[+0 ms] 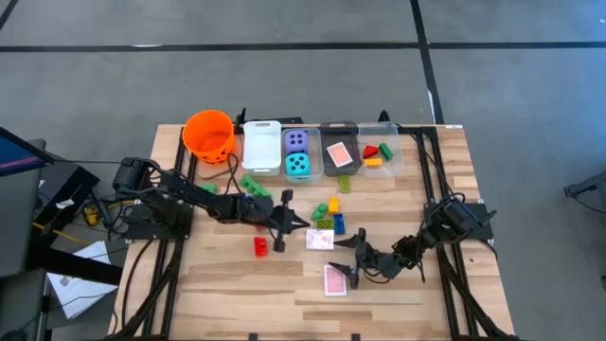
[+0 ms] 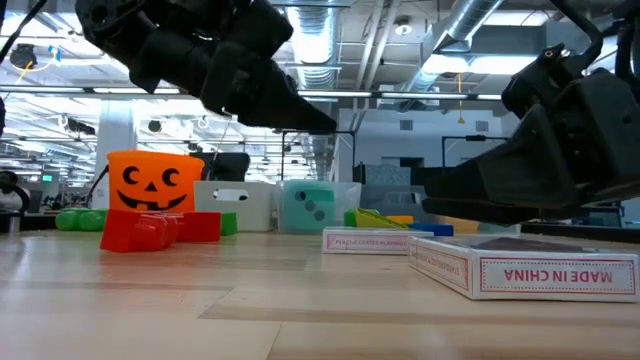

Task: Pick & Place Toys
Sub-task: Put the small blue game piece into the right transparent bin

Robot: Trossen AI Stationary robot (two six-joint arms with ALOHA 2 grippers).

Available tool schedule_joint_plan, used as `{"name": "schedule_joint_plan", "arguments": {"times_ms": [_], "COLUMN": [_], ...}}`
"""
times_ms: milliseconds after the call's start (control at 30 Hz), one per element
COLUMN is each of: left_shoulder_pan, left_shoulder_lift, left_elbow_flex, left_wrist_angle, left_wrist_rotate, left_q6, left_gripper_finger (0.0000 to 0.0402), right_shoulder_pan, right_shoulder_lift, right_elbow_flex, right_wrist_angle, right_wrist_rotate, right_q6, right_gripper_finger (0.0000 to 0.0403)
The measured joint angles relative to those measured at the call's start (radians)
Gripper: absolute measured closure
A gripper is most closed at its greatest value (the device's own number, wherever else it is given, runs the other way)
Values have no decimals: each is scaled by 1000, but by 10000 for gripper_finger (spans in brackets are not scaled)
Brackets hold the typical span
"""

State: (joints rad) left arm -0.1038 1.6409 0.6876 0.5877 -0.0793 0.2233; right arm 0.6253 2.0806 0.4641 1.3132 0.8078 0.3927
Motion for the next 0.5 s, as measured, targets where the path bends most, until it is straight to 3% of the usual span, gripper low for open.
{"name": "schedule_joint_plan", "arguments": {"times_ms": [233,500], "left_shoulder_pan": [26,26], "left_shoulder_lift": [45,207], "left_elbow_flex": [0,1], "left_wrist_angle": [-10,127], "left_wrist_rotate": [14,35], "left_q6": [-309,-418], "left_gripper_finger": [329,207], "right_shoulder_pan": [0,0], "right_shoulder_lift": [0,0], "right_elbow_flex": [1,1], "right_wrist_angle": [1,3], "right_wrist_rotate": [-36,-55], "right_q6": [11,26], "right_gripper_finger": [85,85]}}
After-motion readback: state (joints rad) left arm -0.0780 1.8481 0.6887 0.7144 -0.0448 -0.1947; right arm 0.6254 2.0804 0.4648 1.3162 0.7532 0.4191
